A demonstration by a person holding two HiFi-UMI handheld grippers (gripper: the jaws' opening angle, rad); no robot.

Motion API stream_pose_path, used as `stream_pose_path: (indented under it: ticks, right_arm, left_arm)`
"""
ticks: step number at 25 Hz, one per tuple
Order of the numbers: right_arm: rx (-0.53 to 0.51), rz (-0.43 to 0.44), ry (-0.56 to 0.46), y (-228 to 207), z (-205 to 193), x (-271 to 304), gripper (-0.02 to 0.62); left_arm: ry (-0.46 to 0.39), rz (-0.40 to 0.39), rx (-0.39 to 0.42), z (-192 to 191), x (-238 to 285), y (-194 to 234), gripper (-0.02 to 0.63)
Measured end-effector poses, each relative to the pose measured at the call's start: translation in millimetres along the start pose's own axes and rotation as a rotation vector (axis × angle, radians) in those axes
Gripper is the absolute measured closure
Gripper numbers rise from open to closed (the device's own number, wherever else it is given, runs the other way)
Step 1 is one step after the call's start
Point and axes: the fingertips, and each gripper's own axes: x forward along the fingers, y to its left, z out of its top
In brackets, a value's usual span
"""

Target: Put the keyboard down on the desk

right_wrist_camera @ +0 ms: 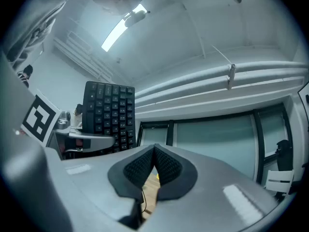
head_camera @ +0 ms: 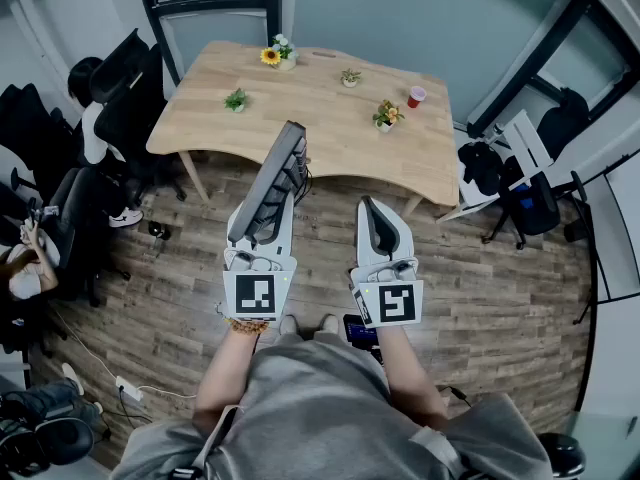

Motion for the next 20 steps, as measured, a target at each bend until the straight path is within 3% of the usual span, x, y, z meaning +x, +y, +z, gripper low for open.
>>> stream_pose_path:
  ticks: [5,20]
  right_arm:
    - [0.043,0.010,-0.027,-5,4,0,0.584]
    - [0.058,0.052,0.029,-29,-27,2,0.584]
  left_arm:
    - [0.004,0.014,-0.011,4,2,-1,0.512]
    - [-0.004,0.013,-0.023,-3,26,-16,0.512]
